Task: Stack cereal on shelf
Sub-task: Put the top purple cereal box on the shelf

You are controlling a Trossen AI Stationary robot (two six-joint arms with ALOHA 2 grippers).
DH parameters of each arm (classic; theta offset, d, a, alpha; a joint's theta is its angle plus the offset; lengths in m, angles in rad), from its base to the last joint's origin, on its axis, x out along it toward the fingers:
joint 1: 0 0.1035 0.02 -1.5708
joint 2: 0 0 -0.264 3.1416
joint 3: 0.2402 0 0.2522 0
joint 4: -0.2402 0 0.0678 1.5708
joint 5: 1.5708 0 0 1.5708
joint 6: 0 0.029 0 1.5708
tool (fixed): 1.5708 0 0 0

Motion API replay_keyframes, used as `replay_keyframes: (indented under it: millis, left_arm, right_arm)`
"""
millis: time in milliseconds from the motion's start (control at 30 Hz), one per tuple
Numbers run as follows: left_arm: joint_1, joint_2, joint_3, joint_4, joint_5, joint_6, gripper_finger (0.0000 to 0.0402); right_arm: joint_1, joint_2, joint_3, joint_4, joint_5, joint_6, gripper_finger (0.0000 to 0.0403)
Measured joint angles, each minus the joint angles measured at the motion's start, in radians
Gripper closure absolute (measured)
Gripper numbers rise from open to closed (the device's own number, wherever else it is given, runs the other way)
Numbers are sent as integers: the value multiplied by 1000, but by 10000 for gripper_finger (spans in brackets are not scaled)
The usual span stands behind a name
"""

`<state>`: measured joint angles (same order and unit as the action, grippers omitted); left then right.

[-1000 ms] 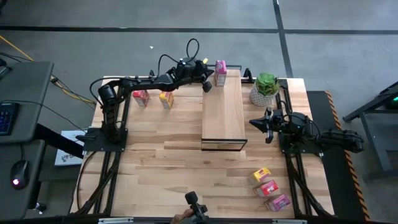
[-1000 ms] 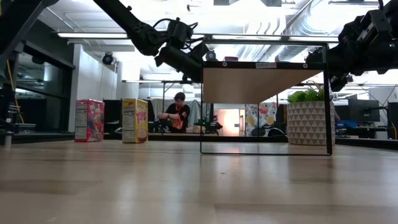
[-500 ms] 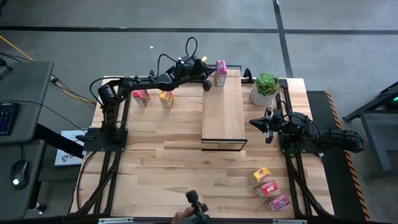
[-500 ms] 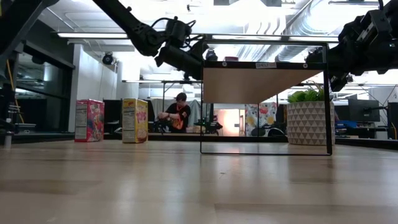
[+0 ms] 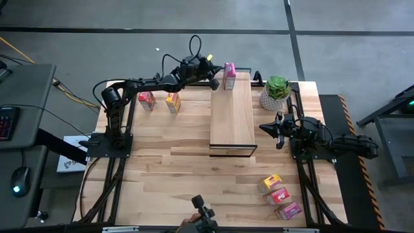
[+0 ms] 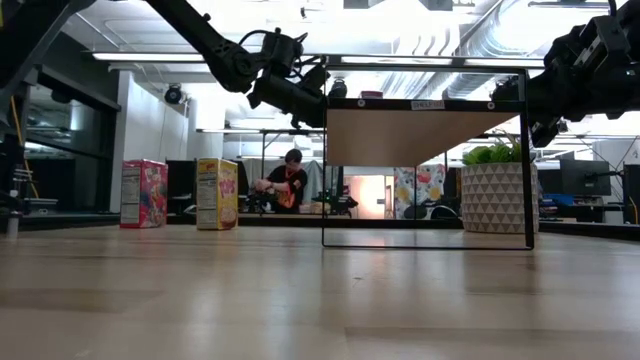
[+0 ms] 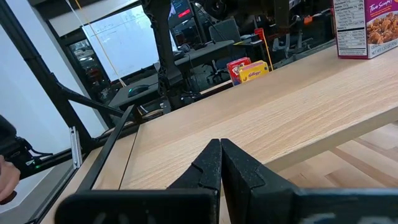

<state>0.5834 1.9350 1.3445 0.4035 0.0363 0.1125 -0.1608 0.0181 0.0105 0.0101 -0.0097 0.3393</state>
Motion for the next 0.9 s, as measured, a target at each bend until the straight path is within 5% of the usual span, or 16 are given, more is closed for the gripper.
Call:
replay_keyframes:
  millis: [900]
  left_arm:
    - [-15, 63, 0, 22, -41, -78, 401]
  right_arm:
    - [0, 0, 0, 0, 0, 0, 402]
